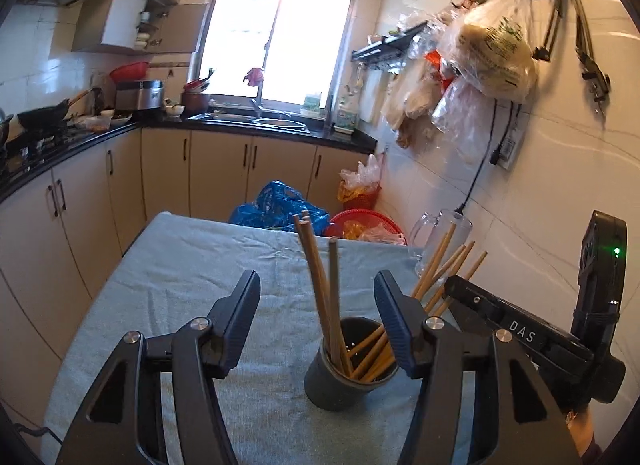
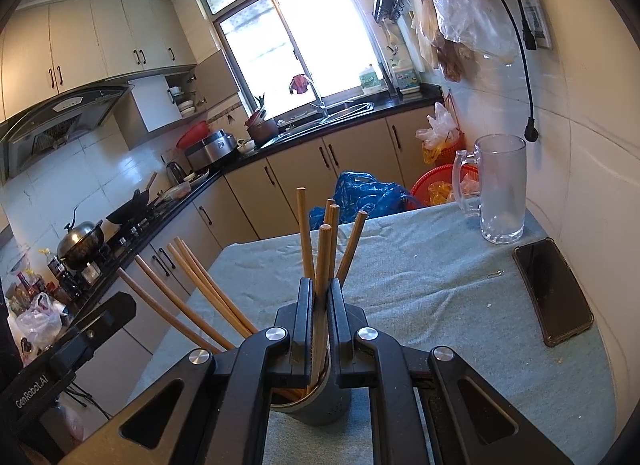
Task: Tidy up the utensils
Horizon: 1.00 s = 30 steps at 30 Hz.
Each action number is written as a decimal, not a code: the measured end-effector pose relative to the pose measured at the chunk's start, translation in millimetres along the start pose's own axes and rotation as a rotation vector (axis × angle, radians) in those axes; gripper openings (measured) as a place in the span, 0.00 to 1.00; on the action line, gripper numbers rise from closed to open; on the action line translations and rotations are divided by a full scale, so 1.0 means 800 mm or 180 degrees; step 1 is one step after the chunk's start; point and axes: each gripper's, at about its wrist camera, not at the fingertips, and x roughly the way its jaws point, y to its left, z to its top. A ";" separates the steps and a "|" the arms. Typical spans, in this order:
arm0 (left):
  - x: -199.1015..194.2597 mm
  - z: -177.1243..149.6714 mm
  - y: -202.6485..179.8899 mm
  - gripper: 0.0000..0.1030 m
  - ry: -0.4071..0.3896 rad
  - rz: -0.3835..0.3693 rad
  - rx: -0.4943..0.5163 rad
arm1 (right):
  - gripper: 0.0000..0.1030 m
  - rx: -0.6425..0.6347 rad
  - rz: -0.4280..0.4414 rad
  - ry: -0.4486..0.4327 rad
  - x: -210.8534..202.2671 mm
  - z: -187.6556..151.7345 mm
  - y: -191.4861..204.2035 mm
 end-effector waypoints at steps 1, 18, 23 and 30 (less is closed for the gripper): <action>0.004 0.002 -0.004 0.56 0.0004 0.0023 0.0040 | 0.07 0.0001 0.0002 0.0005 0.001 0.000 0.000; 0.023 0.009 -0.004 0.05 0.0226 -0.0124 -0.0161 | 0.07 -0.0054 0.0008 -0.0054 -0.005 0.003 0.007; -0.002 0.016 -0.012 0.05 0.0151 -0.0188 -0.0138 | 0.07 -0.0026 0.0036 -0.0129 -0.017 0.010 0.008; -0.019 0.028 -0.022 0.05 0.0055 -0.0246 -0.0076 | 0.07 -0.0092 0.0034 -0.0267 -0.033 0.021 0.020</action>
